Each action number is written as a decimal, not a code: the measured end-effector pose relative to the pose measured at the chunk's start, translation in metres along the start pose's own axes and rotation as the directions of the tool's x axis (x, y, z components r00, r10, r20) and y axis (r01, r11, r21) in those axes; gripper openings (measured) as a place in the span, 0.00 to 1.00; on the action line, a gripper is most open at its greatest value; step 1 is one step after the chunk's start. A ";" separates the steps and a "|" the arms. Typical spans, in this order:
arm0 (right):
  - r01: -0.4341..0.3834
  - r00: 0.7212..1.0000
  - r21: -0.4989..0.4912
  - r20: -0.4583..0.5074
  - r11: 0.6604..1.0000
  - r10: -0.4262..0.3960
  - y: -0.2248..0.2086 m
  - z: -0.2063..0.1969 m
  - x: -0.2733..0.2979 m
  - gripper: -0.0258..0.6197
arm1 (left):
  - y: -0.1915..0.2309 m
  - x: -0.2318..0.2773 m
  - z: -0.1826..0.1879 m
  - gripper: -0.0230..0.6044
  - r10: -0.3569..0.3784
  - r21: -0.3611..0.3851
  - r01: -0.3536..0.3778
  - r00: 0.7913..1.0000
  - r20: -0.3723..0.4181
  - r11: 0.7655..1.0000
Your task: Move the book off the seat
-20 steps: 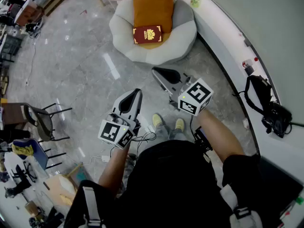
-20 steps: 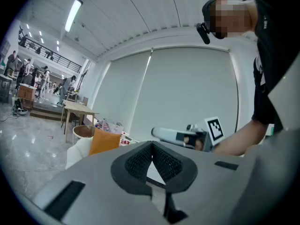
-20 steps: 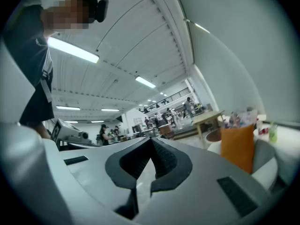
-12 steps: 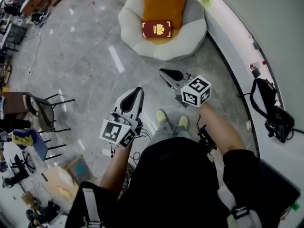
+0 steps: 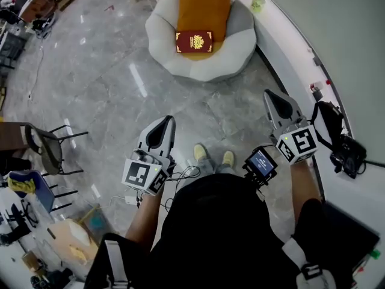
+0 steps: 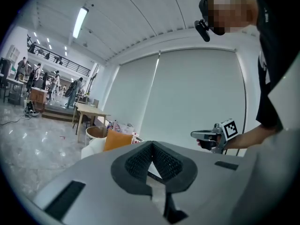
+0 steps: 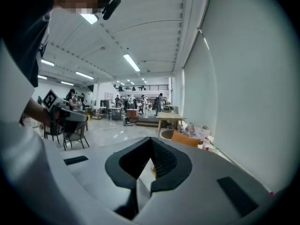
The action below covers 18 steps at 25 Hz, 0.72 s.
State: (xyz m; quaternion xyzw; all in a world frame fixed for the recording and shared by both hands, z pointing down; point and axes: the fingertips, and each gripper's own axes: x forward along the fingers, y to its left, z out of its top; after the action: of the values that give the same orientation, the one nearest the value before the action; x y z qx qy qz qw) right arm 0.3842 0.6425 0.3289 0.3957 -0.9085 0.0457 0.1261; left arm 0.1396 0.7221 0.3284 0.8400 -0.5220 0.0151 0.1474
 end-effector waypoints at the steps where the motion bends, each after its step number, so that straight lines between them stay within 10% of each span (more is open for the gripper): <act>1: 0.031 0.999 -0.052 -0.014 0.998 -0.032 -0.005 -0.002 -0.010 0.06 | 0.006 -0.003 0.002 0.05 0.002 -0.002 -0.002 1.000 -0.001 1.000; 12: 0.252 0.968 -0.281 0.073 0.926 -0.242 -0.058 0.026 -0.045 0.06 | 0.043 -0.011 0.020 0.05 -0.083 0.095 0.078 0.995 0.047 0.992; 18: 0.347 0.934 -0.466 0.092 0.814 -0.346 -0.107 0.060 -0.049 0.06 | 0.063 -0.020 0.035 0.05 -0.047 0.067 0.042 0.996 0.081 0.997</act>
State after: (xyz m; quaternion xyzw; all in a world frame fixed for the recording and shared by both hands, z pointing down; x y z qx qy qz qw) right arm 0.4832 0.5932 0.2567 0.5113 -0.8047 -0.2025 0.2238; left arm 0.0706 0.7050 0.3058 0.8556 -0.5080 -0.0058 0.0989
